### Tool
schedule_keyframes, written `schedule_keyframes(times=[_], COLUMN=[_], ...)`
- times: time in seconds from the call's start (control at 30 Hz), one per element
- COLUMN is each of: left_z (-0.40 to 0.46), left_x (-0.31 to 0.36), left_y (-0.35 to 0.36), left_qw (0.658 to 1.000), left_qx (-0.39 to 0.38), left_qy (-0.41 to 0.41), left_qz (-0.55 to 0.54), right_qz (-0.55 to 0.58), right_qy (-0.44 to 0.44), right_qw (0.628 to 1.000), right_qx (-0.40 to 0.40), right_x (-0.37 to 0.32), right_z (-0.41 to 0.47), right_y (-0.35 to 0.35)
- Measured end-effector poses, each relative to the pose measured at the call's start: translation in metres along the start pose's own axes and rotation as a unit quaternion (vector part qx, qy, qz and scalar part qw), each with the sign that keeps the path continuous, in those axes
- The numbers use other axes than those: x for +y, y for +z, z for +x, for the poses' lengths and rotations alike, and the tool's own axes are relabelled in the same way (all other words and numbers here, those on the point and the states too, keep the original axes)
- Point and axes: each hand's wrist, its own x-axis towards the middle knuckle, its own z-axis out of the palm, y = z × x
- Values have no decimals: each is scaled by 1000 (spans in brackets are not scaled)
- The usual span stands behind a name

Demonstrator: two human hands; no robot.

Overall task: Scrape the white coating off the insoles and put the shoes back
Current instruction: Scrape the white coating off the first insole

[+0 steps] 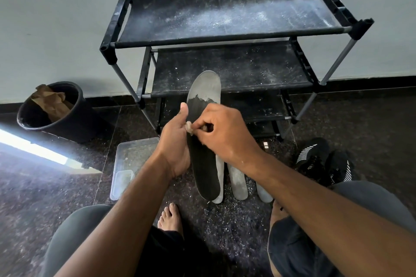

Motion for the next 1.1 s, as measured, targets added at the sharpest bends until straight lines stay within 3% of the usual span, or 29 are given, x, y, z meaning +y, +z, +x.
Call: schedule_keyframes(times=[0.17,0.3,0.43,0.6,0.83,1.0,1.1], left_z=[-4,-3,-4,-5,-6,-7,-6], left_x=[2,-2,-5,-2,-2,-1,-1], left_y=[1,3,7,5,5,5,3], left_qw=[1000,1000,999,999,999,1000,1000], left_qx=[7,-10,-43,-22,-34,-22,-17], left_qy=[6,-3,-21,-18,-28,-16,-15], left_qz=[2,-7,-3,-14,13,-2,20], right_qz=[-49,-128,-121,-116,-95,-102,-102], right_qy=[-36,-26,-30,-61,-5,-59,-54], right_qw=[989,989,990,991,991,993,992], right_qx=[-134,-72,63,-13,98,24,45], right_x=[3,13,22,12,19,13,14], right_z=[6,12,17,10,16,7,12], right_y=[-12,-20,-25,-14,-27,-7,-13])
